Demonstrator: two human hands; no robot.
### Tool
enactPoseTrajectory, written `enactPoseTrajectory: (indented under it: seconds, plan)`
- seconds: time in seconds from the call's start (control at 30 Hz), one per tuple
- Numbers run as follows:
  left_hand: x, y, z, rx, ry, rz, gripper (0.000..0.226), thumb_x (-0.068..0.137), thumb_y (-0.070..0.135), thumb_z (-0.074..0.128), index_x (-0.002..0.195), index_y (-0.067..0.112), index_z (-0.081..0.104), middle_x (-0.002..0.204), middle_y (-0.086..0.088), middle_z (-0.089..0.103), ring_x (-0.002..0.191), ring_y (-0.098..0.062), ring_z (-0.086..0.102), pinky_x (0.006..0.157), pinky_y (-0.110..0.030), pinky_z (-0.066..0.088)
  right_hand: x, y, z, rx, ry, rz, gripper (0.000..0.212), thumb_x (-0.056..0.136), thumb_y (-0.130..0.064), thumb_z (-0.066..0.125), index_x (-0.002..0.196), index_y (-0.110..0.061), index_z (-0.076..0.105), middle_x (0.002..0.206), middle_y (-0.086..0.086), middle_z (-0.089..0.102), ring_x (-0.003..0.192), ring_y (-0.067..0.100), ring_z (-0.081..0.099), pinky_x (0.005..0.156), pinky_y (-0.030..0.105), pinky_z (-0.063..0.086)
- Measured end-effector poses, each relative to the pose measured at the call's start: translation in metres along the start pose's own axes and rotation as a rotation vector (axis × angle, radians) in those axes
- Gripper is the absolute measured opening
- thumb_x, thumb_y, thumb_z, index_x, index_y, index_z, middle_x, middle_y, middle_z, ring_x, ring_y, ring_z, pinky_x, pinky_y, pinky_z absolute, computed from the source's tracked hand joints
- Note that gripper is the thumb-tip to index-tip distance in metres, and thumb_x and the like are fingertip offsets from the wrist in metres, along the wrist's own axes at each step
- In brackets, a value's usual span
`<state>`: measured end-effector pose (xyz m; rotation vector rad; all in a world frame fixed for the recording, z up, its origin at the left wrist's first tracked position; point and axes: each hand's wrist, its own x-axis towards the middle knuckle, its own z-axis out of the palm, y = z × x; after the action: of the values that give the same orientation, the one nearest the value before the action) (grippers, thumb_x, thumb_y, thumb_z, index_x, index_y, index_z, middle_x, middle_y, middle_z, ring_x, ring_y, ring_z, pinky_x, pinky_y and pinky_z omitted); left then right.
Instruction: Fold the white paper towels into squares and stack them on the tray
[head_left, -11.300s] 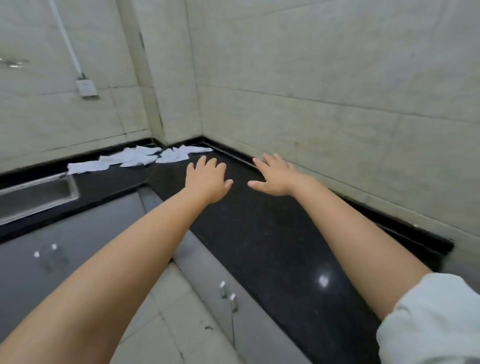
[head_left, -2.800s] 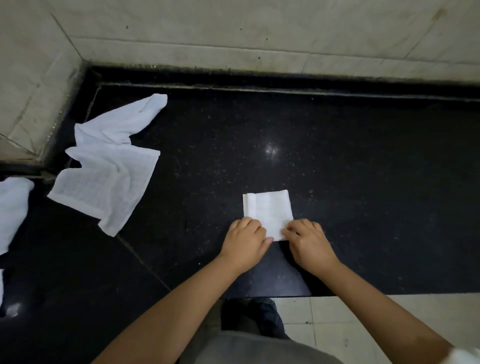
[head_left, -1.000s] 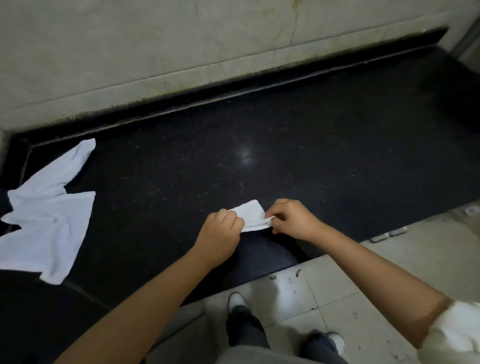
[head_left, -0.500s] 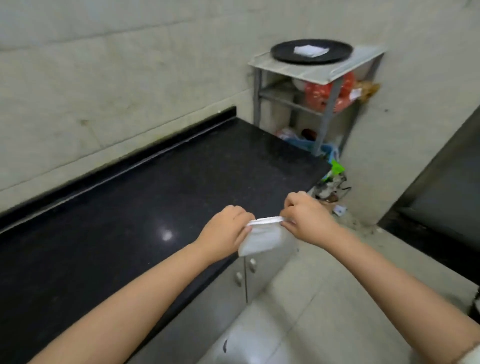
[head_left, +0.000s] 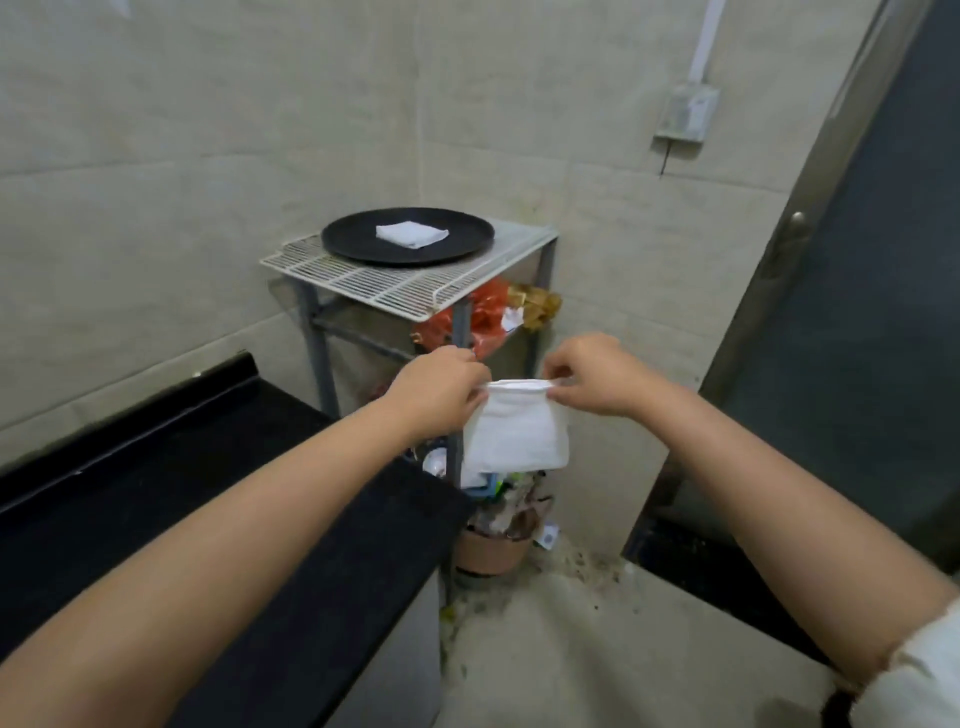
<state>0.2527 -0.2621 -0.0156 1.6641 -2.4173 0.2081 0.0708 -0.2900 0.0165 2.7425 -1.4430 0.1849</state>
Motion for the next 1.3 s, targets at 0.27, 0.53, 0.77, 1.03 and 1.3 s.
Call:
enactPoseTrajectory:
  seconds: [0.27,0.53,0.77,1.03,1.3]
  plan:
    - [0.169,-0.08,-0.044,0.032,0.067,-0.191,0.024,0.094,0.023,0.045,0.093,0.005,0.06,0.097,-0.011,0.055,0.103,-0.027,0.053,0.077,-0.033,0.042,0.183,0.085,-0.062,0.057,0.054,-0.123,0.017,0.083,-0.009,0.056,0.095,-0.004,0.067,0.086,0.007,0.058,0.082,0.021,0.05,0.059,0.025,0.029]
    - [0.287,-0.168,-0.048,0.031,0.081,-0.558,0.029,0.097,0.02,0.042,0.118,0.007,0.057,0.121,-0.017,0.059,0.11,-0.033,0.054,0.085,-0.035,0.043,0.368,0.131,-0.065,0.375,0.006,-0.266,0.016,0.083,-0.003,0.057,0.097,-0.003,0.065,0.086,0.008,0.062,0.056,0.008,0.056,0.053,0.014,0.042]
    - [0.373,-0.252,-0.018,-0.025,0.354,-0.97,0.027,0.094,0.009,0.045,0.116,0.003,0.06,0.118,-0.021,0.061,0.11,-0.034,0.055,0.089,-0.035,0.043,0.532,0.132,-0.029,0.627,0.145,-0.377,0.017,0.08,0.004,0.054,0.089,0.0,0.067,0.073,0.014,0.063,0.067,0.028,0.058,0.057,0.016,0.044]
    - [0.39,-0.262,0.079,-0.019,0.069,-1.107,0.03,0.093,0.009,0.046,0.119,0.007,0.061,0.127,-0.013,0.058,0.118,-0.028,0.052,0.099,-0.033,0.042,0.594,0.155,0.076,0.327,-0.138,-0.669,0.023,0.085,0.0,0.048,0.1,-0.001,0.065,0.112,0.015,0.062,0.106,0.029,0.057,0.088,0.03,0.043]
    - [0.382,-0.248,0.088,0.083,0.142,-1.133,0.032,0.094,0.016,0.048,0.124,0.012,0.058,0.134,-0.005,0.052,0.12,-0.022,0.051,0.1,-0.029,0.039,0.592,0.161,0.08,0.305,-0.085,-0.806,0.023,0.087,-0.001,0.046,0.103,0.0,0.062,0.112,0.016,0.058,0.104,0.031,0.054,0.088,0.036,0.044]
